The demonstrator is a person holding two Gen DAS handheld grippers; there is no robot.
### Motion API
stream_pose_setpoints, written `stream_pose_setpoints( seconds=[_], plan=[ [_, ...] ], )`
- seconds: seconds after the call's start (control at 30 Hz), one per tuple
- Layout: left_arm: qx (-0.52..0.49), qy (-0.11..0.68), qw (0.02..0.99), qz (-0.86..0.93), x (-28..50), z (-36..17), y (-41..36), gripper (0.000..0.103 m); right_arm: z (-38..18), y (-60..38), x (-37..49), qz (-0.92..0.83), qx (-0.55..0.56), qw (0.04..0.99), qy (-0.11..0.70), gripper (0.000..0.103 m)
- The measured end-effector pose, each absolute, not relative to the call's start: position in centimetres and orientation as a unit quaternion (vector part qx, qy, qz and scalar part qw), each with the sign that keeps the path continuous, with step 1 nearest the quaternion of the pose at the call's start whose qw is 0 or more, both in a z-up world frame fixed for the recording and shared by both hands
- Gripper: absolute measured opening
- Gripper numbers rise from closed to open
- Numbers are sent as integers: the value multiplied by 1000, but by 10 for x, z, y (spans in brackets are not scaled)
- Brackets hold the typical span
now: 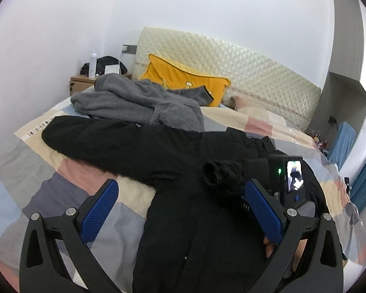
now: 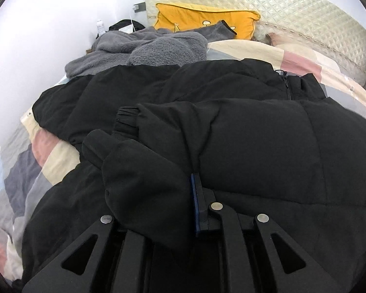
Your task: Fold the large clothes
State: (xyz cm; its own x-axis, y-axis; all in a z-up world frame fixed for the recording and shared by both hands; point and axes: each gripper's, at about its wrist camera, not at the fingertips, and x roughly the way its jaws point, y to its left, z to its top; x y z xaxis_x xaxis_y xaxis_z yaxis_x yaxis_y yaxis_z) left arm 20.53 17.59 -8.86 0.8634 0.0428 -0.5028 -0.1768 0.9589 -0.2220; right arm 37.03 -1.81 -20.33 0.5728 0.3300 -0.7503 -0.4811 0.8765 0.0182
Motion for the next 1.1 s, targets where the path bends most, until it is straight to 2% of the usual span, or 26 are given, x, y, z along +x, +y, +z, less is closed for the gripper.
stream_pose_setpoints(
  seconds=[0.07,0.13,0.2,0.47,0.83,1.1],
  plan=[
    [-130,259,956,57,206,-90,175,103,-195,-18,365,246,-97,878,398,24],
    [-130,263,954,50,208,-92,173,103,-189,-19,361,266,-93,875,393,50],
    [-133,269,953,45,209,-94,171,103,-180,-25,352,283,-93,875,382,58],
    [-148,301,942,17,228,-104,167,103,-152,-122,331,248,-62,903,345,72],
    [-100,355,929,0,260,-125,131,103,-181,-295,310,91,-23,932,350,74],
    [-101,388,916,2,278,-146,119,102,-209,-312,333,85,-36,922,375,74]
  ],
)
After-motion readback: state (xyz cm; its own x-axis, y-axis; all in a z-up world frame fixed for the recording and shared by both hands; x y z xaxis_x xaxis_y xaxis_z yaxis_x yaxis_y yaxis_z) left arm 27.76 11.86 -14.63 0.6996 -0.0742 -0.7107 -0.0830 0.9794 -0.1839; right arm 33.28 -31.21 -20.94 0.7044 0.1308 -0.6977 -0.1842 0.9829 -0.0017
